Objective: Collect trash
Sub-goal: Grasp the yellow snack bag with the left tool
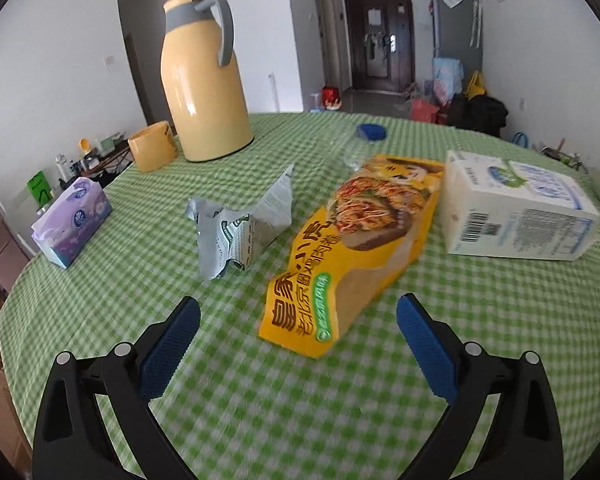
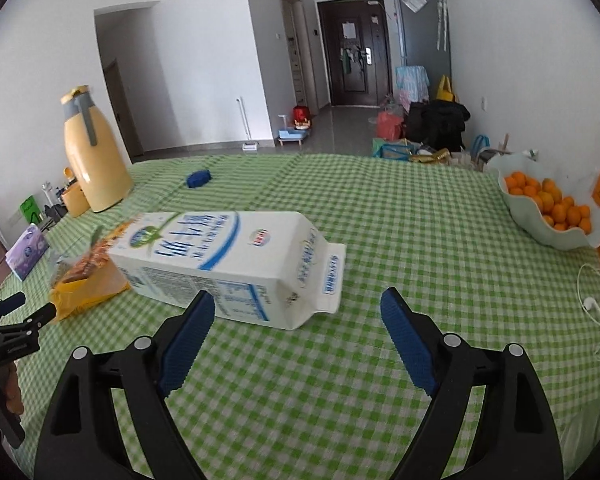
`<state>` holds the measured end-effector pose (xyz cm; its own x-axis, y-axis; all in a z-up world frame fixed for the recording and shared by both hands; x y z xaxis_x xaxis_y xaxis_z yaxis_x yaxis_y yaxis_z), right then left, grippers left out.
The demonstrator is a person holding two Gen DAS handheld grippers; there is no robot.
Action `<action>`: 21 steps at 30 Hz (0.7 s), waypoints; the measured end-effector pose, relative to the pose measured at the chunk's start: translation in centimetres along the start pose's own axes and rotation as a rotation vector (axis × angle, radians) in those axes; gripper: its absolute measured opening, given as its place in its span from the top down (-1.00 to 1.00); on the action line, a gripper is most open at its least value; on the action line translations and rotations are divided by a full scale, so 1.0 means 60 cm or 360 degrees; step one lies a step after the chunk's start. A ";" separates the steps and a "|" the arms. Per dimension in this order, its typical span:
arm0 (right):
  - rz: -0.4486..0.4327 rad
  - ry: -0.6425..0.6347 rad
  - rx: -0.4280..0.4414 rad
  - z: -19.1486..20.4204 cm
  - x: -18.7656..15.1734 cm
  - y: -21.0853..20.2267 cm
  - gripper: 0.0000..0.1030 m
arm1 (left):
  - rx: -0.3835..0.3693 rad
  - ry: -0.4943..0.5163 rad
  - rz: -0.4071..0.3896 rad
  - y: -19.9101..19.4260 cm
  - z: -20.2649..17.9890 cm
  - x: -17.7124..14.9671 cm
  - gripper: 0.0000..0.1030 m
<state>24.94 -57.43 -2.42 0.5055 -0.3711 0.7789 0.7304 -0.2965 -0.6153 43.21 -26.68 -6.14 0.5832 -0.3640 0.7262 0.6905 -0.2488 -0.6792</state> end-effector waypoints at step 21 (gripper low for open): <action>-0.0082 -0.0110 -0.0032 0.047 0.005 -0.025 -0.58 | 0.0017 -0.0154 -0.0183 -0.148 0.073 -0.029 1.00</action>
<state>25.30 -54.61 -0.94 0.4988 -0.2933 0.8156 0.7472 -0.3313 -0.5762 37.94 -19.91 -0.91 0.5384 -0.2452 0.8062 0.7591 -0.2742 -0.5904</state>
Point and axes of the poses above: each gripper's, at about its wrist camera, not at the fingertips, and y roughly the way its jaws point, z to its left, x to its top, the point moved 5 cm from there along y, roughly the way its jaws point, and after that the axes turned 1 degree about -x, right-handed, at the moved point
